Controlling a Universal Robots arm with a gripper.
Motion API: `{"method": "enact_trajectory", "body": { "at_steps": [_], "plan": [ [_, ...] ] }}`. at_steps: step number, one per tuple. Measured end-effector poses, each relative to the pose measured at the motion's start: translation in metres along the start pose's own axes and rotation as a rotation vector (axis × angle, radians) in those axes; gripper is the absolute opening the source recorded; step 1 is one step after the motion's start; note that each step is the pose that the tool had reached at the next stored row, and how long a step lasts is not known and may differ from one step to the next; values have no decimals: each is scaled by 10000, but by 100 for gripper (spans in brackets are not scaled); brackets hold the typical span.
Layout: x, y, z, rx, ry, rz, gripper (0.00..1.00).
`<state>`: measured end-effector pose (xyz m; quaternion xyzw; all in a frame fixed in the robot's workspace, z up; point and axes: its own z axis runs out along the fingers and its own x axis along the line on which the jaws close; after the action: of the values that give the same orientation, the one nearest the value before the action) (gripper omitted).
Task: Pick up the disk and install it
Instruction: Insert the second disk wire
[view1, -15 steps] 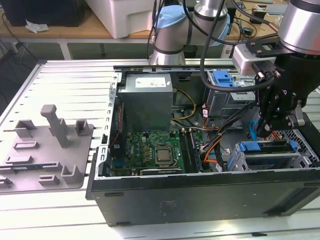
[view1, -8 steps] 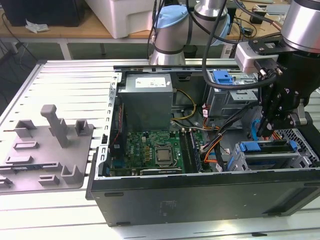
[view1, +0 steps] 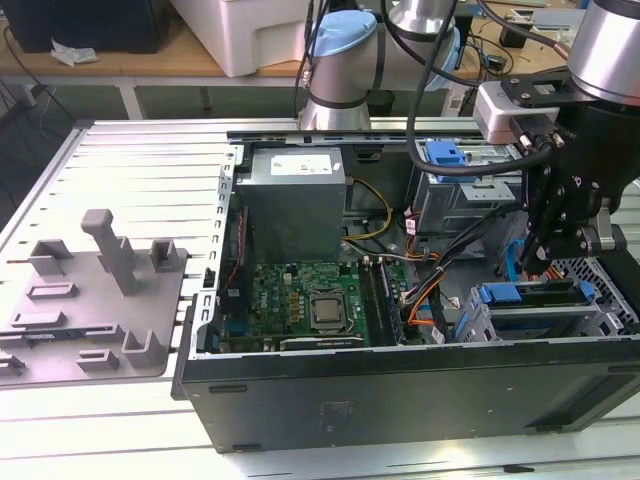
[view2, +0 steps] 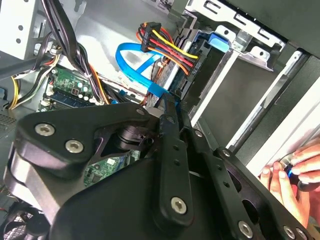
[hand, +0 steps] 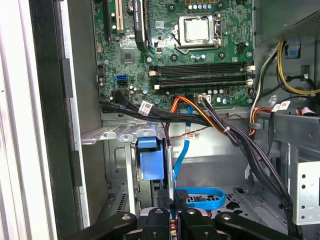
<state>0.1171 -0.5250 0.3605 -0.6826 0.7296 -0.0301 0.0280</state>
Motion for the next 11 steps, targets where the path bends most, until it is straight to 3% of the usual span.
{"method": "enact_trajectory", "body": {
  "at_steps": [5,7,9,11],
  "plan": [
    [0,-3,0,-11,0,-12,16],
    [0,-6,0,-56,1,-33,16],
    [-1,-18,3,-176,5,-74,16],
    [-1,-31,5,-199,8,-77,16]
  ]
}}
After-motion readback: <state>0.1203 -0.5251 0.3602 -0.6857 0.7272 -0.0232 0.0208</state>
